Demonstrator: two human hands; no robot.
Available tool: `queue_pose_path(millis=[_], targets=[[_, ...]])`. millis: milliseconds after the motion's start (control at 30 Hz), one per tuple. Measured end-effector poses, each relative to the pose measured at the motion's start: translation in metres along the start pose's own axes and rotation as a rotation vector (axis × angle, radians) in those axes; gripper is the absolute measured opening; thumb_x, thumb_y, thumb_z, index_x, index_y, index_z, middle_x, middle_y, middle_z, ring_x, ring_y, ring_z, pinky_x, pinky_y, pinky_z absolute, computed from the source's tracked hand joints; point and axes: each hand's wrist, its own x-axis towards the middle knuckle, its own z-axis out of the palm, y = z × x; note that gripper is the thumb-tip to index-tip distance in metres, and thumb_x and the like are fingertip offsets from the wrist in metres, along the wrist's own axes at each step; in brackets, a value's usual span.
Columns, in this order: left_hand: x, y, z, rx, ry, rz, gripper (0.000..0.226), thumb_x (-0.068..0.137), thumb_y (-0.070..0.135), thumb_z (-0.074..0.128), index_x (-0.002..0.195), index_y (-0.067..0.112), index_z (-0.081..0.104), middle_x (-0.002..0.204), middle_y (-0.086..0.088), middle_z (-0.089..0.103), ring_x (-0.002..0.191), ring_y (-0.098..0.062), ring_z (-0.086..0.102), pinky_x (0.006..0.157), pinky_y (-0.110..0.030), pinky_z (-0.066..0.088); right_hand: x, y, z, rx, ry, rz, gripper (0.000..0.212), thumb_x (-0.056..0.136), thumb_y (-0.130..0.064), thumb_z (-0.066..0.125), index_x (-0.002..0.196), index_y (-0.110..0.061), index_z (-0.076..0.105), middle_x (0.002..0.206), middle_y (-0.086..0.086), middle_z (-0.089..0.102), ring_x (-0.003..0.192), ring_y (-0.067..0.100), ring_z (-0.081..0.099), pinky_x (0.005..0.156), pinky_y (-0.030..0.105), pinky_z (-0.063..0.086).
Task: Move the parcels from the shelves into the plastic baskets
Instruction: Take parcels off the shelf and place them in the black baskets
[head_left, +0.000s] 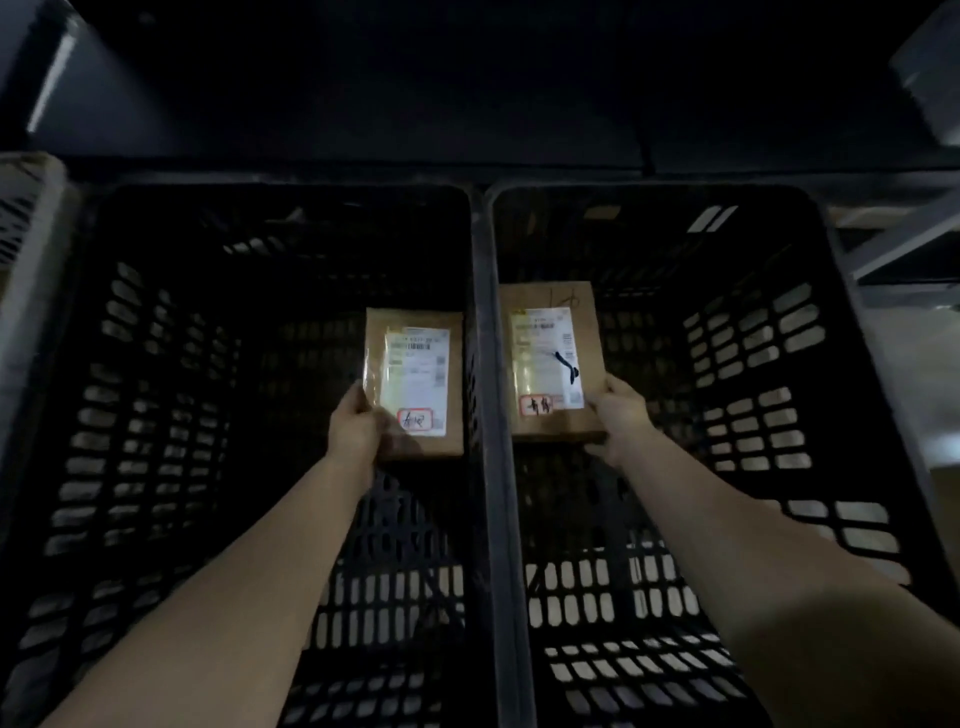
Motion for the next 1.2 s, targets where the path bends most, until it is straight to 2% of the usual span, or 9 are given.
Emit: queue_pose_path(millis=[133,200,267,333,433,533,700,933,1200], targets=[[0.025,-0.006,0.008,0.215,0.029,0.041,0.066,0.085,-0.01,0.053,0.143,0.02,0.038,0.128,-0.014,0.059,0.113,-0.034,0.058,0.097,-0.049,0.049,0.016,0.007,0.007,-0.254,0.116,-0.117,0.046,0.098,-0.018,0.047,0.143,-0.024,0.042,0.123,0.003,0.059,0.099,0.021,0.055,0.078,0.033,0.047],[0.028,-0.001,0.008,0.35,0.032,0.054,0.072,0.084,-0.004,0.059,0.146,0.017,0.03,0.134,-0.017,0.054,0.118,-0.036,0.055,0.1,-0.049,0.046,0.015,0.002,0.011,-0.439,0.133,-0.148,0.049,0.095,-0.015,0.05,0.143,-0.017,0.039,0.128,0.01,0.057,0.108,0.029,0.056,0.081,0.032,0.045],[0.022,0.008,0.008,0.471,0.026,0.077,0.072,0.082,0.001,0.064,0.144,0.015,0.03,0.138,-0.018,0.048,0.119,-0.038,0.052,0.1,-0.049,0.046,0.005,-0.008,0.015,-0.677,0.135,-0.172,0.059,0.09,-0.015,0.057,0.144,-0.011,0.032,0.135,0.018,0.048,0.119,0.037,0.05,0.092,0.037,0.045],[0.004,0.024,0.009,0.585,0.023,0.151,0.069,0.085,0.005,0.063,0.145,0.016,0.031,0.141,-0.018,0.041,0.121,-0.038,0.049,0.101,-0.046,0.045,-0.015,-0.02,0.018,-0.843,0.124,-0.218,0.066,0.091,-0.022,0.057,0.148,-0.013,0.025,0.141,0.018,0.036,0.124,0.041,0.043,0.101,0.042,0.041],[-0.03,0.051,0.003,0.754,-0.038,0.299,0.055,0.091,0.009,0.057,0.143,0.015,0.039,0.14,-0.018,0.042,0.121,-0.036,0.049,0.098,-0.038,0.044,-0.055,-0.036,0.021,-1.069,0.043,-0.356,0.06,0.095,-0.028,0.052,0.149,-0.02,0.028,0.144,0.015,0.031,0.126,0.04,0.038,0.103,0.045,0.039],[-0.074,0.075,-0.013,0.953,-0.094,0.45,0.041,0.093,0.017,0.054,0.134,0.018,0.051,0.134,-0.014,0.046,0.118,-0.031,0.051,0.095,-0.037,0.045,-0.1,-0.053,0.022,-1.25,-0.035,-0.539,0.054,0.096,-0.028,0.049,0.147,-0.02,0.033,0.145,0.013,0.033,0.128,0.037,0.037,0.104,0.048,0.039],[-0.168,0.111,-0.051,1.197,0.016,0.632,0.034,0.094,0.029,0.05,0.128,0.027,0.053,0.123,-0.003,0.054,0.113,-0.025,0.055,0.091,-0.038,0.046,-0.186,-0.076,0.023,-1.506,-0.112,-0.86,0.049,0.098,-0.031,0.044,0.145,-0.021,0.035,0.142,0.01,0.04,0.13,0.034,0.038,0.1,0.045,0.039],[-0.329,0.119,-0.153,1.249,0.254,0.724,0.032,0.097,0.032,0.047,0.129,0.025,0.048,0.121,0.0,0.059,0.108,-0.023,0.058,0.087,-0.039,0.05,-0.342,-0.087,0.024,-1.605,-0.216,-1.357,0.049,0.1,-0.032,0.042,0.147,-0.023,0.033,0.139,0.008,0.045,0.127,0.034,0.042,0.098,0.046,0.041],[-0.529,0.109,-0.33,1.197,0.774,0.764,0.02,0.093,0.032,0.048,0.111,0.023,0.053,0.112,0.001,0.063,0.104,-0.024,0.058,0.081,-0.037,0.046,-0.589,-0.058,0.094,-1.292,-0.462,-2.032,0.036,0.098,-0.039,0.045,0.13,-0.021,0.049,0.121,0.004,0.056,0.116,0.03,0.05,0.087,0.041,0.043]])
